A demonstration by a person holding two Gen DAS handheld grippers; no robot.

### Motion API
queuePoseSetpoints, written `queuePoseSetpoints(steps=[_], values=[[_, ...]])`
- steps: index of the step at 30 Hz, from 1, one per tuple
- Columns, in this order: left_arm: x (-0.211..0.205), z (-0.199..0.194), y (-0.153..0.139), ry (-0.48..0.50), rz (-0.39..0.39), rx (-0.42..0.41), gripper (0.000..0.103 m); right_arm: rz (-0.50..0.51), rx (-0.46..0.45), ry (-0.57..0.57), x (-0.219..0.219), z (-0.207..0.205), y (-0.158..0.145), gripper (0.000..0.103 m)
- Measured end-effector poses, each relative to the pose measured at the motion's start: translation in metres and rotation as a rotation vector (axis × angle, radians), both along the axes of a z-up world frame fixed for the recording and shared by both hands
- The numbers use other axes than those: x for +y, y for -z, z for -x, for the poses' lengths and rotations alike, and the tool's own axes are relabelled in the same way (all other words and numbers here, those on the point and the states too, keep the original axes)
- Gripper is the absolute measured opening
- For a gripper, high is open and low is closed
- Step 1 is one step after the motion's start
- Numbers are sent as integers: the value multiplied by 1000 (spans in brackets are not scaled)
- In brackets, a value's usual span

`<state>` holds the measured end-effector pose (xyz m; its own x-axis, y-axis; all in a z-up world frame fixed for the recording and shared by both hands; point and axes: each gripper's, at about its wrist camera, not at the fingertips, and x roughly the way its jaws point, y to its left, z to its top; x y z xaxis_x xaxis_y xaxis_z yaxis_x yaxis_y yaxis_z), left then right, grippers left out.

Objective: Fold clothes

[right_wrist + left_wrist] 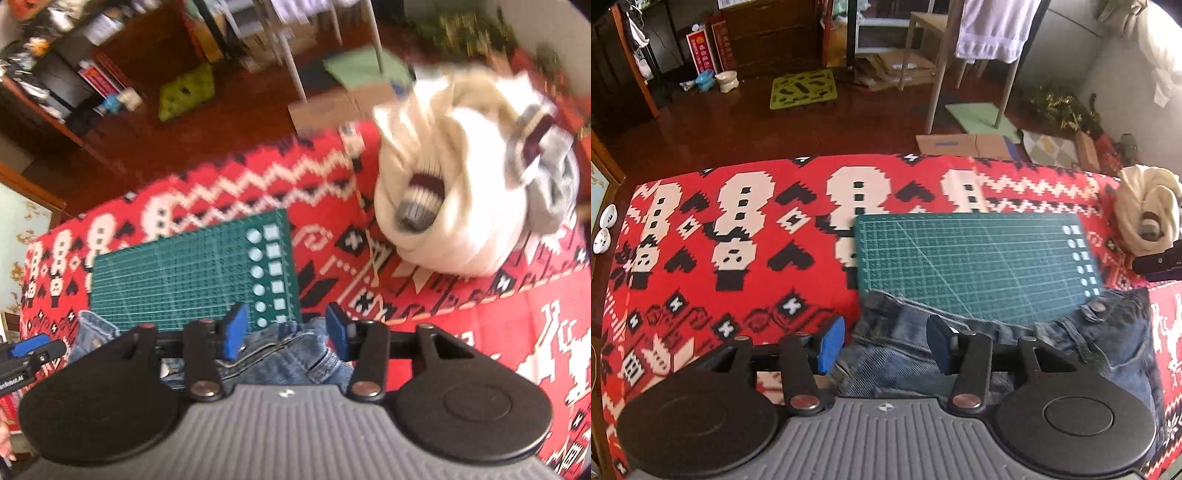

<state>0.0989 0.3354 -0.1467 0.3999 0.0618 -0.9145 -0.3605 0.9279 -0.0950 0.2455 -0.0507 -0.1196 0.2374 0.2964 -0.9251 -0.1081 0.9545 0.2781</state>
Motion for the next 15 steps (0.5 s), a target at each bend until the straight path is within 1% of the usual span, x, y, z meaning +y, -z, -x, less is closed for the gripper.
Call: queuePoseSetpoints(steps=[1, 2, 4, 8, 10, 13, 14, 15], values=[[3, -3, 2, 5, 14, 5, 51, -7, 39, 17, -2, -9, 8, 53], [5, -6, 5, 9, 21, 14, 54, -17, 59, 31, -3, -16, 15, 53], [8, -10, 10, 16, 30, 32, 56, 13, 104, 20, -2, -25, 30, 52], [14, -17, 24, 32, 62, 68, 56, 72, 183, 9, -1, -31, 54, 52], [15, -20, 29, 42, 85, 77, 56, 71, 218, 17, -2, -31, 61, 52], [16, -23, 36, 55, 117, 88, 56, 52, 244, 32, -4, -30, 65, 52], [17, -24, 38, 58, 125, 89, 56, 43, 253, 35, -4, -30, 66, 50], [17, -24, 40, 60, 134, 90, 56, 27, 256, 25, -4, -28, 66, 42]])
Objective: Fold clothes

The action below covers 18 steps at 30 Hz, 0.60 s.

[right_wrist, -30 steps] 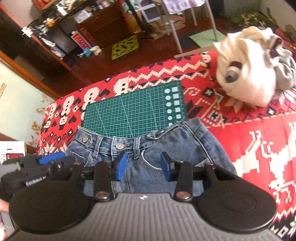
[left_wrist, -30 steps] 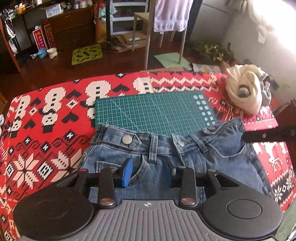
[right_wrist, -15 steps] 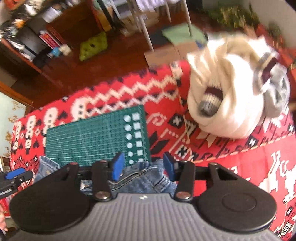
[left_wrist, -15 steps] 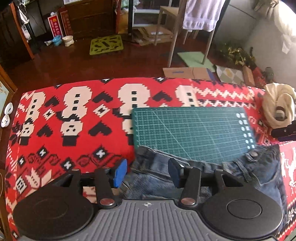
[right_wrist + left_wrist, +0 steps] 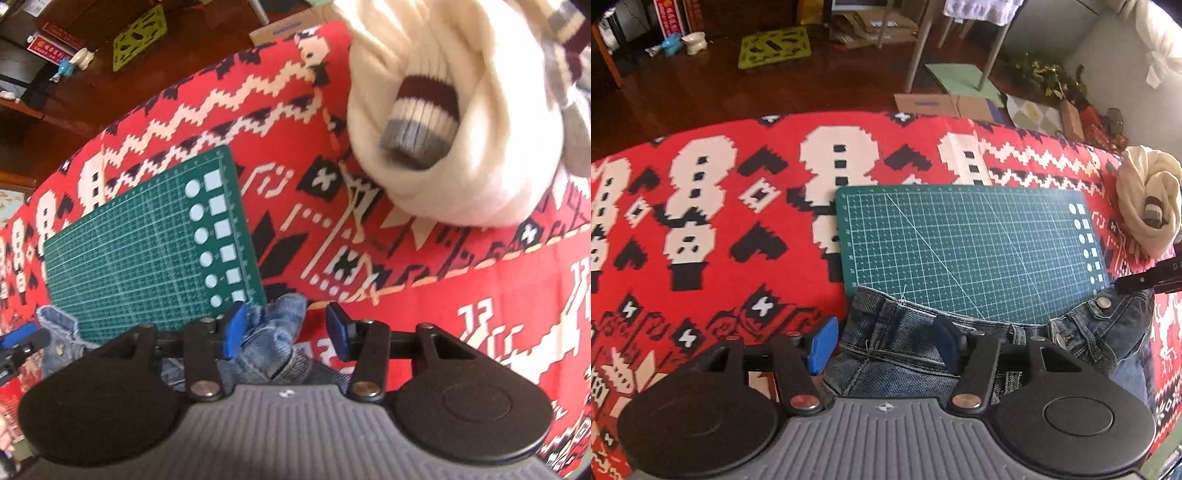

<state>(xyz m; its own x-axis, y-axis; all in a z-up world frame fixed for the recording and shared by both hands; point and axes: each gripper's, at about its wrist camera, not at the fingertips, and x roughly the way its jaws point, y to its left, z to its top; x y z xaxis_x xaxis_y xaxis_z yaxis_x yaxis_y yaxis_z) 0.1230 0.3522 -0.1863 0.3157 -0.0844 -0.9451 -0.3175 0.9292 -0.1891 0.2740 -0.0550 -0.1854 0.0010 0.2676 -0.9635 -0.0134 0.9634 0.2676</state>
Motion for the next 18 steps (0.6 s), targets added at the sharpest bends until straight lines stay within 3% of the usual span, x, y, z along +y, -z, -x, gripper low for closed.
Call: queuePoseSetpoints(steps=[1, 4, 6, 7, 10, 14, 18], values=[[0, 0, 2, 2, 8, 1, 56, -17, 3, -8, 0, 1, -1, 31], [3, 1, 6, -12, 42, -6, 55, -28, -31, -81, 4, 9, -10, 24], [4, 2, 5, -20, 44, -17, 47, -38, -84, -122, 7, 18, -21, 14], [5, 3, 4, -23, 43, -24, 39, -40, -111, -141, 9, 22, -27, 14], [6, 7, 3, -37, 63, -39, 27, -45, -180, -161, 10, 30, -43, 12], [2, 14, -15, -47, 28, -81, 22, -71, -257, -146, 12, 34, -62, 11], [3, 32, -59, -102, -2, -205, 22, -112, -353, -144, 17, 38, -85, 10]])
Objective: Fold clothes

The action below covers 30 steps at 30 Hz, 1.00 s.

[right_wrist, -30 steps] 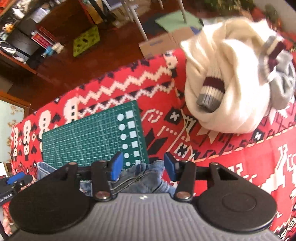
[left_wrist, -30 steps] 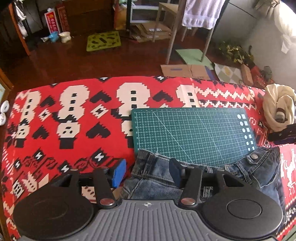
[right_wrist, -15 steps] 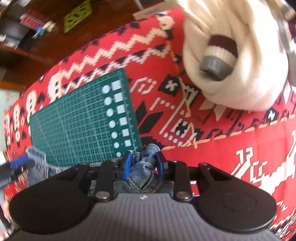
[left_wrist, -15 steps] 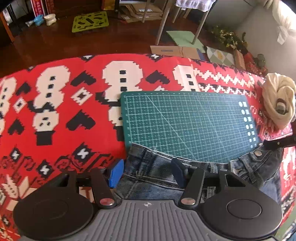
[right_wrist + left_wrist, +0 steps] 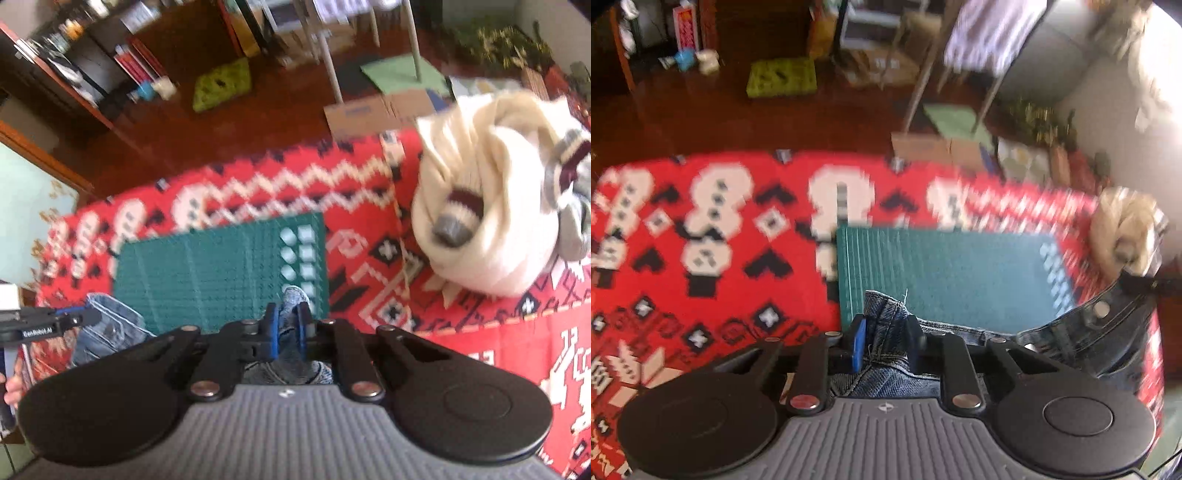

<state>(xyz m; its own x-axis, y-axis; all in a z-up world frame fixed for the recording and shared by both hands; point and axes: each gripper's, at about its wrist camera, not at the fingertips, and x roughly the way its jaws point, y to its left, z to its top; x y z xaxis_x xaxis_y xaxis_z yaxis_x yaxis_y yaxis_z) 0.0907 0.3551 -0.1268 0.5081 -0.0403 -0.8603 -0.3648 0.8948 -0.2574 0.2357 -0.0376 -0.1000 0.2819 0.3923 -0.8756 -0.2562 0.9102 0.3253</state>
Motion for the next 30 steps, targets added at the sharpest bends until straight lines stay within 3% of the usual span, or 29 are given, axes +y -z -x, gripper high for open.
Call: queuePoseSetpoints(steps=[3, 6, 8, 13, 19, 20, 22, 24, 30], values=[[0, 11, -22, -14, -42, -71, 22, -46, -117, -7, -1, 10, -22, 10], [-2, 6, -10, -5, -71, -47, 22, -78, -242, -21, -5, 23, -39, 10], [-3, -1, 7, -3, -75, -14, 23, -38, -264, -43, -1, 23, -32, 11], [-1, -18, 33, 11, -108, 55, 30, 35, -193, -18, 5, 10, 11, 14], [23, -31, 41, -46, 13, 97, 42, 62, -146, 27, 0, -7, 40, 26], [27, -36, 41, -38, 14, 103, 42, 44, -125, 25, -1, -10, 40, 26], [35, -44, 42, -23, 18, 116, 43, -25, -53, 27, -5, -22, 44, 37], [42, -57, 43, 13, 12, 135, 43, -57, 3, 41, -11, -37, 47, 37], [59, -91, 61, 77, 66, 261, 43, -8, 194, 34, -17, -88, 63, 37]])
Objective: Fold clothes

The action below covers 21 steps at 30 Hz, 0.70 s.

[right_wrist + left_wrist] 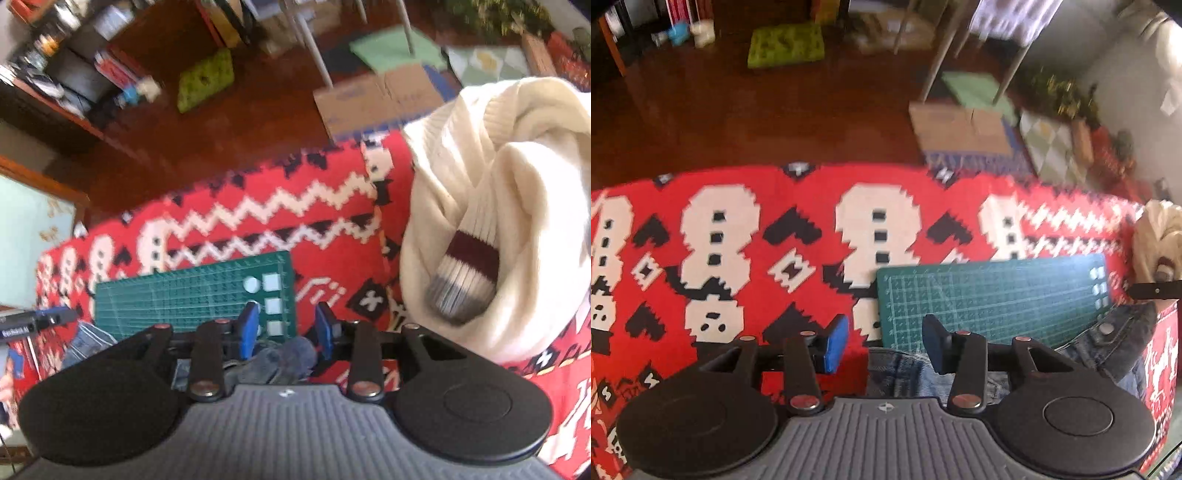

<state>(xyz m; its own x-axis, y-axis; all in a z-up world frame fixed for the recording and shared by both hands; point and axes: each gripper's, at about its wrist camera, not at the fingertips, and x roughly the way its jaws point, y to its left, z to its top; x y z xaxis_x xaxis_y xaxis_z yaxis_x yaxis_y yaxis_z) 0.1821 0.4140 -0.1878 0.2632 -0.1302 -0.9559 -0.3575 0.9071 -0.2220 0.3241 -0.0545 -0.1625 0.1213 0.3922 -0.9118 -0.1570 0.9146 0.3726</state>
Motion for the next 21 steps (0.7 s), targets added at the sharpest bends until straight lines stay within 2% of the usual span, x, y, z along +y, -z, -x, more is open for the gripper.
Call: queuePoseSetpoints(steps=[3, 8, 9, 10, 12, 13, 14, 15, 16, 17, 18, 21], values=[[-1, -11, 6, 56, 57, 48, 43, 27, 121, -70, 8, -17, 13, 37], [-7, -21, 23, 164, 101, 182, 44, 143, 243, -202, 26, -32, 31, 42], [-8, -22, 24, 181, 107, 198, 46, 158, 257, -220, 29, -34, 32, 45], [-8, -23, 25, 197, 116, 214, 46, 158, 279, -241, 31, -38, 34, 48], [-8, -27, 27, 217, 137, 248, 46, 148, 340, -276, 35, -43, 38, 48], [-7, -28, 28, 221, 148, 265, 45, 149, 353, -296, 37, -45, 39, 47], [-7, -28, 28, 225, 150, 273, 34, 151, 364, -316, 40, -46, 40, 46], [-7, -28, 28, 231, 151, 276, 31, 155, 368, -353, 44, -47, 39, 37], [-8, -27, 25, 239, 151, 271, 27, 151, 361, -372, 47, -46, 37, 16], [-9, -26, 19, 249, 148, 251, 22, 147, 354, -390, 50, -46, 34, 10], [-10, -24, 14, 260, 144, 228, 22, 162, 330, -413, 54, -44, 29, 9], [-14, -12, -18, 261, 67, 115, 20, 210, 223, -493, 63, -30, 11, 4]])
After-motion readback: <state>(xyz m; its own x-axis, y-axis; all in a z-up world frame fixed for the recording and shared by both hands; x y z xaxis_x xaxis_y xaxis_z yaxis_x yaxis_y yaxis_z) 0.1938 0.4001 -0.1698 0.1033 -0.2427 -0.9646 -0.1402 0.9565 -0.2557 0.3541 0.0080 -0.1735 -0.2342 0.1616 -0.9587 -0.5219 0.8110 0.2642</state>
